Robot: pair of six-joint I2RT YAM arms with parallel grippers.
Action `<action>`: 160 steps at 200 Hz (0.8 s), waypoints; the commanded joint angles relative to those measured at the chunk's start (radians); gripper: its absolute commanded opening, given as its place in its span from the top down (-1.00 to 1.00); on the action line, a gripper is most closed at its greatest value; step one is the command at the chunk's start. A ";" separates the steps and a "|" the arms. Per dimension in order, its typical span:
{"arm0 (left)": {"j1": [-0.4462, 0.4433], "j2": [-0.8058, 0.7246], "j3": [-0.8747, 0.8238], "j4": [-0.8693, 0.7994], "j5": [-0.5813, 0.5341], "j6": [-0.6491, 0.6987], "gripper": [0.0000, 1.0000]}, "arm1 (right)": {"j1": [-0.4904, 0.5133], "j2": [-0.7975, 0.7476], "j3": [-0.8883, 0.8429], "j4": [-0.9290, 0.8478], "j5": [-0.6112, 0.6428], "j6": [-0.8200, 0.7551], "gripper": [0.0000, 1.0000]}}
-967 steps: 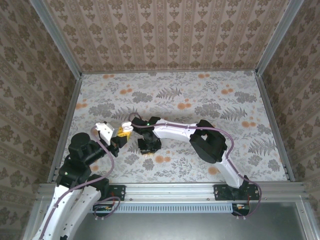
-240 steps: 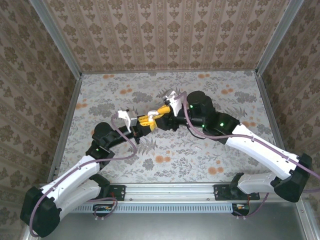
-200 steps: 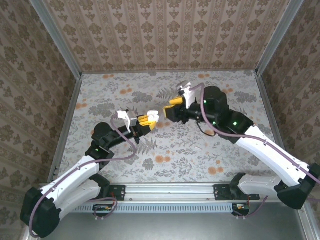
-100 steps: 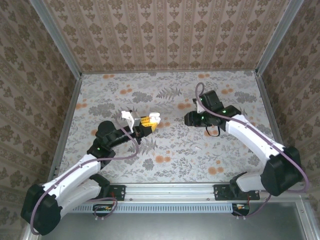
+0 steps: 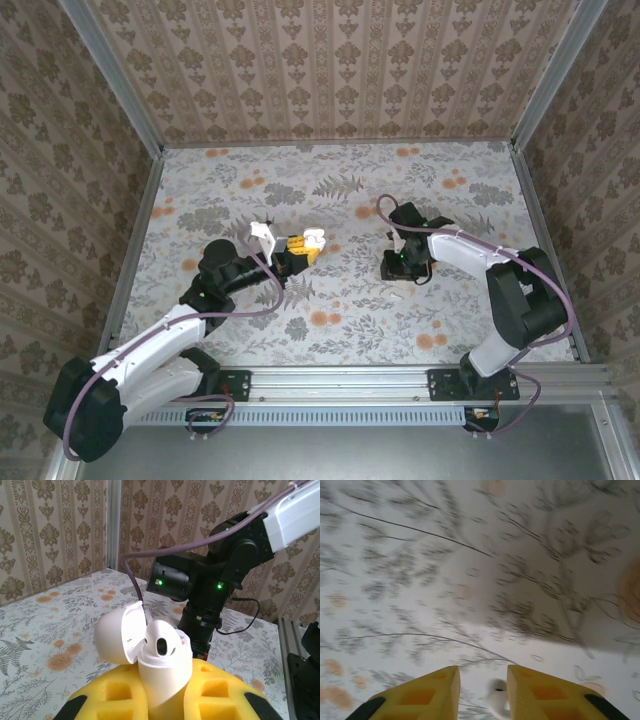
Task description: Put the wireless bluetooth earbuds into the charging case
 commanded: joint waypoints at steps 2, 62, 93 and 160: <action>-0.006 -0.012 0.030 0.000 0.004 0.022 1.00 | -0.048 0.006 -0.057 -0.042 0.055 0.049 0.45; -0.008 0.002 0.048 0.000 0.022 0.032 1.00 | -0.059 -0.043 -0.137 -0.028 0.017 0.080 0.53; -0.010 -0.005 0.042 0.002 0.024 0.027 1.00 | -0.050 -0.069 -0.174 -0.029 -0.028 0.115 0.54; -0.014 -0.078 0.009 -0.018 0.008 0.026 1.00 | 0.033 -0.110 -0.215 0.001 -0.098 0.202 0.57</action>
